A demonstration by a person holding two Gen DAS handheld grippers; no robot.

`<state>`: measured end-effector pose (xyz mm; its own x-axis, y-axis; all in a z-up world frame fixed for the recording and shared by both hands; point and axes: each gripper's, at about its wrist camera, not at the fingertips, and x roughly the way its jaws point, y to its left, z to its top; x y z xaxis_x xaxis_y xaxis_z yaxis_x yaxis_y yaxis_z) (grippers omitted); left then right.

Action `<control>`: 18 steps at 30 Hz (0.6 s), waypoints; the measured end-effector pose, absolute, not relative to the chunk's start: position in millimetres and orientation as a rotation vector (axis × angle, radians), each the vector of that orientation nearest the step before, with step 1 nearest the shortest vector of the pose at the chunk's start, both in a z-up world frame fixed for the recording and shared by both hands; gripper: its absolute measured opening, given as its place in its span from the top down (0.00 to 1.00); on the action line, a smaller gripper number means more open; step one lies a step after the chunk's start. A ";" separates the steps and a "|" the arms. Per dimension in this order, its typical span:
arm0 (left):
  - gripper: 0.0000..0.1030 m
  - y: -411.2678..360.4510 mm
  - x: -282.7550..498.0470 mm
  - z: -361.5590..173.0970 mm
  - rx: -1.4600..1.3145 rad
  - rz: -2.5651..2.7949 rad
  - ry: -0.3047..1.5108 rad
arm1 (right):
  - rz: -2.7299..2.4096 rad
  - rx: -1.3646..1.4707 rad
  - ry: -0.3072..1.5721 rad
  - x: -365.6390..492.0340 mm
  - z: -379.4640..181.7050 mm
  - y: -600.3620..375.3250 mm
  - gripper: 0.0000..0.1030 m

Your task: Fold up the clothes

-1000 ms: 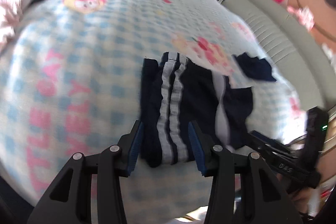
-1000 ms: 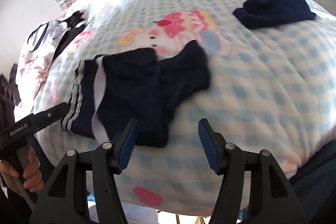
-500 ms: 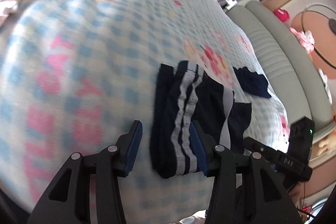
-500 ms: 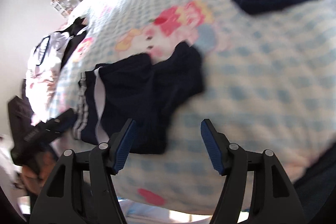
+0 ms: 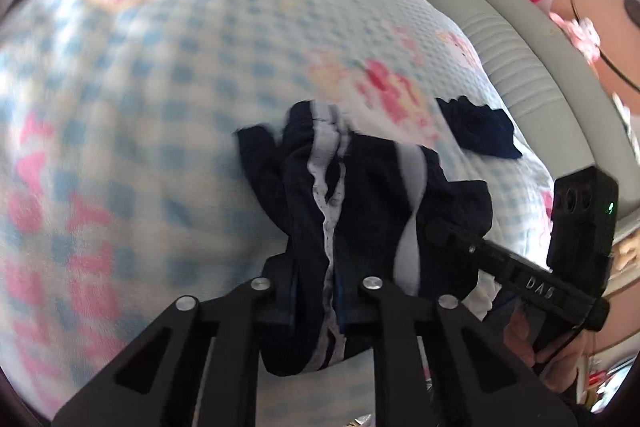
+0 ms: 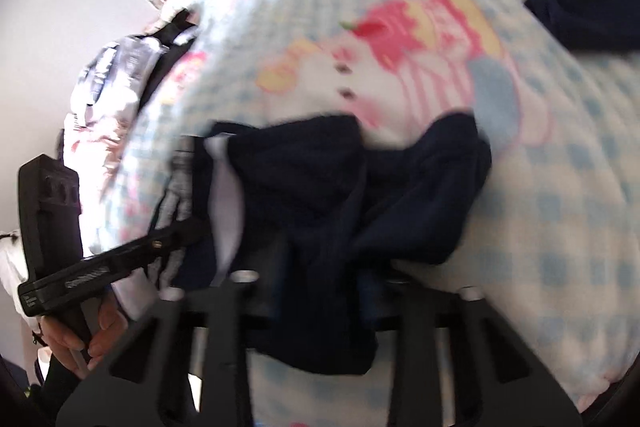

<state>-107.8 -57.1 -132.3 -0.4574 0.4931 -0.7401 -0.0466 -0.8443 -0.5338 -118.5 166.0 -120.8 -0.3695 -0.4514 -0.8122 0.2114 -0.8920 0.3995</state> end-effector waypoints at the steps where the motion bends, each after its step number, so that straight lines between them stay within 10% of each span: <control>1: 0.88 -51.9 -106.6 -125.3 -1.400 2.348 -0.617 | -2.303 1.441 -0.335 -116.4 -113.3 169.2 0.87; 18: 0.88 134.8 -187.1 -32.0 -1.193 2.248 -0.337 | -2.444 1.274 -0.490 -144.2 -25.0 301.7 0.90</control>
